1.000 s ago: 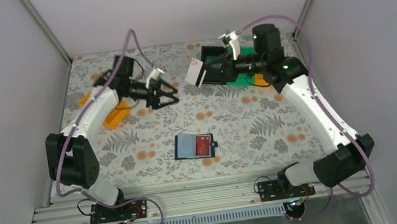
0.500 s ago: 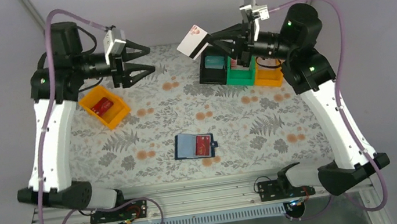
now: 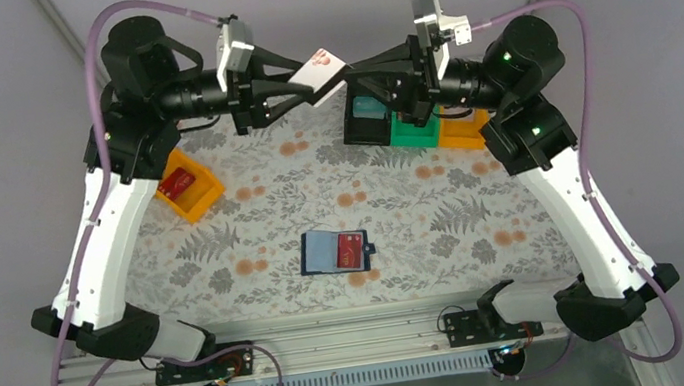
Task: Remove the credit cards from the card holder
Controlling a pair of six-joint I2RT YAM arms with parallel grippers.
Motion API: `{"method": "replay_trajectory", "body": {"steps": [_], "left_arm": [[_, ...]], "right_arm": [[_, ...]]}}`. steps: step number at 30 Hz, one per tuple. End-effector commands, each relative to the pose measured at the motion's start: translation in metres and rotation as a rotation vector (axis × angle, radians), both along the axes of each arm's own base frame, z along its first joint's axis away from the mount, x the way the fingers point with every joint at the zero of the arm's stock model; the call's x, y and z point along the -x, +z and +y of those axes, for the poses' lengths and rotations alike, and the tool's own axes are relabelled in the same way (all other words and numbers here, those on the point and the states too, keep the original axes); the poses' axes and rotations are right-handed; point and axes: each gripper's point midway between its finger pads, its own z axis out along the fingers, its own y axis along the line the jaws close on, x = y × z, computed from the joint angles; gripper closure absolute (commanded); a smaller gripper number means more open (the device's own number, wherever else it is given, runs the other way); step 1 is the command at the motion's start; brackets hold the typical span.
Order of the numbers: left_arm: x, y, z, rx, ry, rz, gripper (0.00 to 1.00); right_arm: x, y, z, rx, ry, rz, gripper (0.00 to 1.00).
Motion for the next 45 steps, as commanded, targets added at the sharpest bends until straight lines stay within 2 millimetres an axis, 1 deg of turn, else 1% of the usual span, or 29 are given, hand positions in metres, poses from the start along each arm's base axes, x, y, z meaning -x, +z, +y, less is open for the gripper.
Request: {"method": "replay_trajectory", "body": {"steps": [1,2,3,5,7,10,13,16,19,21,22,24,25,26,27,29,30,31,33,35,37,38,39,41,42,43,45], "left_arm": [[0.02,0.016,-0.009,0.027,-0.068,-0.062,0.81],[0.023,0.013,-0.01,0.018,-0.08,-0.066,0.95],[0.024,0.01,-0.011,0.012,-0.083,-0.062,0.97],[0.025,0.006,-0.011,0.004,-0.08,-0.053,0.98],[0.022,0.007,-0.009,0.0,-0.047,-0.064,0.98],[0.007,0.006,-0.005,-0.022,0.071,-0.107,0.98],[-0.006,0.0,0.001,-0.056,0.166,-0.148,0.98],[-0.002,-0.001,0.002,-0.066,0.161,-0.175,0.98],[0.006,0.0,0.002,-0.061,0.125,-0.19,0.98],[0.006,-0.003,0.002,-0.069,0.129,-0.203,0.98],[0.003,-0.007,0.004,-0.082,0.15,-0.218,0.98],[-0.011,-0.023,0.009,-0.136,0.234,-0.252,0.98],[-0.022,-0.032,0.013,-0.171,0.295,-0.282,0.98],[-0.031,-0.04,0.018,-0.208,0.35,-0.341,0.98],[-0.041,-0.049,0.025,-0.244,0.421,-0.387,0.98],[-0.058,-0.05,0.044,-0.293,0.572,-0.544,0.98],[-0.062,-0.054,0.05,-0.333,0.614,-0.636,0.98],[-0.065,-0.051,0.056,-0.362,0.665,-0.736,0.98],[-0.07,-0.046,0.067,-0.426,0.749,-0.922,0.98],[-0.071,-0.033,0.077,-0.465,0.829,-1.095,0.98],[-0.069,-0.016,0.087,-0.479,0.915,-1.228,0.98],[-0.069,-0.01,0.091,-0.489,0.952,-1.282,0.98],[-0.068,-0.004,0.094,-0.498,0.988,-1.333,0.98],[-0.068,-0.005,0.097,-0.553,1.022,-1.451,0.98],[-0.066,-0.005,0.098,-0.564,1.033,-1.491,0.98],[-0.064,-0.006,0.096,-0.573,1.035,-1.524,0.98],[-0.064,-0.012,0.094,-0.6,1.033,-1.554,0.98]], "right_arm": [[0.006,0.006,0.005,-0.017,0.011,-0.03,0.96],[0.006,0.005,0.005,-0.013,0.009,-0.029,0.96],[0.005,0.003,0.005,-0.009,0.006,-0.025,0.96],[0.005,0.002,0.004,-0.002,-0.003,-0.025,0.96],[0.005,0.0,0.003,0.009,-0.022,-0.03,0.96],[-0.002,-0.008,0.0,0.033,-0.077,-0.02,0.96],[-0.009,-0.017,0.0,0.058,-0.115,0.006,0.96],[-0.01,-0.026,0.003,0.074,-0.094,0.022,0.96],[-0.01,-0.03,0.006,0.087,-0.073,0.027,0.95],[-0.009,-0.032,0.007,0.099,-0.065,0.031,0.85],[-0.01,-0.032,0.006,0.1,-0.071,0.034,0.75],[-0.016,-0.034,0.003,0.104,-0.116,0.049,0.48],[-0.021,-0.036,0.001,0.107,-0.152,0.061,0.36],[-0.028,-0.04,-0.001,0.111,-0.196,0.078,0.27],[-0.038,-0.045,-0.005,0.113,-0.249,0.104,0.22],[-0.047,-0.053,-0.008,0.116,-0.283,0.156,0.16],[-0.05,-0.056,-0.008,0.117,-0.285,0.184,0.12],[-0.053,-0.058,-0.007,0.117,-0.286,0.217,0.11],[-0.062,-0.054,-0.007,0.107,-0.301,0.309,0.1],[-0.08,-0.054,-0.009,0.105,-0.353,0.448,0.1],[-0.094,-0.066,-0.007,0.113,-0.36,0.606,0.1],[-0.097,-0.075,-0.003,0.113,-0.342,0.677,0.11],[-0.1,-0.078,0.002,0.095,-0.31,0.715,0.12],[-0.093,-0.082,0.015,0.054,-0.184,0.768,0.15],[-0.088,-0.084,0.022,0.045,-0.123,0.779,0.12],[-0.083,-0.082,0.028,0.044,-0.093,0.767,0.1],[-0.076,-0.068,0.035,0.048,-0.072,0.686,0.01]]}}
